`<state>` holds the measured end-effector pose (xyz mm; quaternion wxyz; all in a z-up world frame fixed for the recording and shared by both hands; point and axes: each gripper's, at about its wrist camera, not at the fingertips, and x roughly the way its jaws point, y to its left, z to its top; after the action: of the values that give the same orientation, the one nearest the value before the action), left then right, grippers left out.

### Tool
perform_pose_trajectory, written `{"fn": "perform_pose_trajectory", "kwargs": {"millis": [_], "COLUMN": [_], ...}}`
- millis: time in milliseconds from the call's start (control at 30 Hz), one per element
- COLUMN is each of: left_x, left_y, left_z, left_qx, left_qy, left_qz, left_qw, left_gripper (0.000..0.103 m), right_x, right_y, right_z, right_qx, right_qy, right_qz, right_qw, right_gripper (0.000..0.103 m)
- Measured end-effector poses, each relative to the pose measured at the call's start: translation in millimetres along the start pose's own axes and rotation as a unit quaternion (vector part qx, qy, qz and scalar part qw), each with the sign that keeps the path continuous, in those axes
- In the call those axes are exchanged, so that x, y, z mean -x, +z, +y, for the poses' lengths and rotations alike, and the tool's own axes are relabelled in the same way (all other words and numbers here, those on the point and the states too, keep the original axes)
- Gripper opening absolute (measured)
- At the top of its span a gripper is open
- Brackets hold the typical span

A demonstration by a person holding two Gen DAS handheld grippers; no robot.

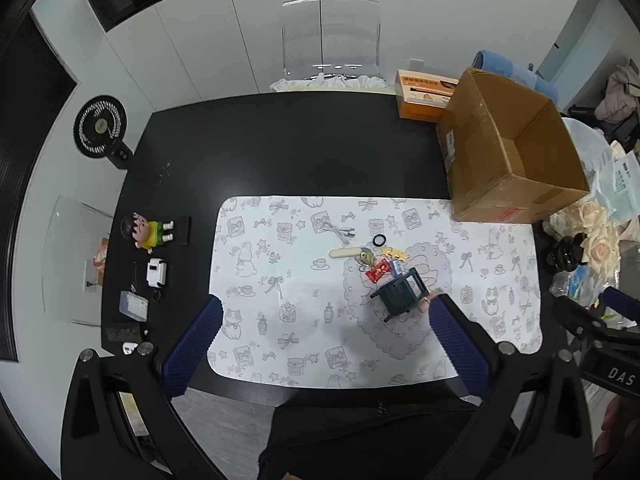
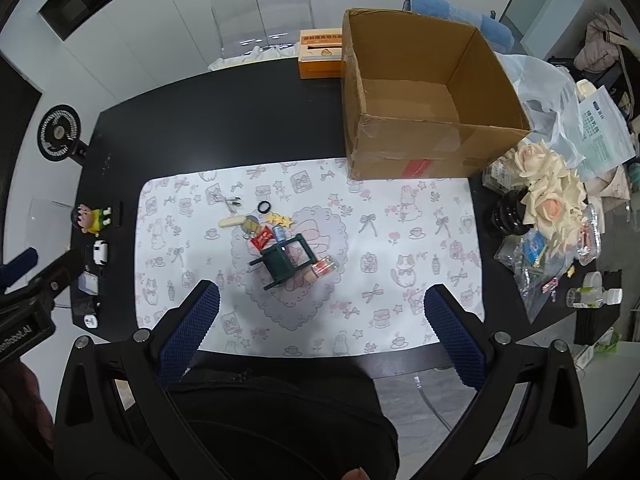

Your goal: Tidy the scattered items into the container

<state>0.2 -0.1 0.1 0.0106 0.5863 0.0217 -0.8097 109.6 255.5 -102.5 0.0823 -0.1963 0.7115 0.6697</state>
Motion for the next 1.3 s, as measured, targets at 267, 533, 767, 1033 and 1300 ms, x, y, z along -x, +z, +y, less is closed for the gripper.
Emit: {"fn": "perform_pose_trajectory", "kwargs": {"millis": [267, 533, 767, 1033, 1300], "left_x": [-2.2, 0.4, -3.1, -2.1, -1.0], "left_y": [-1.4, -5.8, -4.2, -4.4, -2.8], "left_z": [8.4, 3.2, 3.7, 6.3, 7.0], "left_qx": [-0.017, -0.003, -0.002, -0.003, 0.000], "left_qy": [0.007, 0.004, 0.002, 0.009, 0.011], "left_qz": [0.001, -0.001, 0.008, 0.005, 0.002], "left_qw": [0.9998, 1.0000, 1.0000, 0.9999, 0.9999], "left_gripper": [0.103, 0.103, 0.103, 0.103, 0.103], "right_x": [6.6, 7.4, 9.5, 8.8, 8.7], "right_y": [-1.7, -1.8, -0.7, 0.1, 2.6], "right_z": [0.1, -2.5, -0.8, 2.9, 3.1], "right_qx": [-0.002, -0.006, -0.006, 0.003, -0.005], "right_qy": [0.002, 0.014, 0.009, -0.001, 0.003], "right_qz": [-0.014, -0.015, -0.019, -0.019, -0.025], "right_qw": [1.000, 1.000, 1.000, 1.000, 1.000], "right_gripper": [0.103, 0.103, 0.103, 0.103, 0.103]}}
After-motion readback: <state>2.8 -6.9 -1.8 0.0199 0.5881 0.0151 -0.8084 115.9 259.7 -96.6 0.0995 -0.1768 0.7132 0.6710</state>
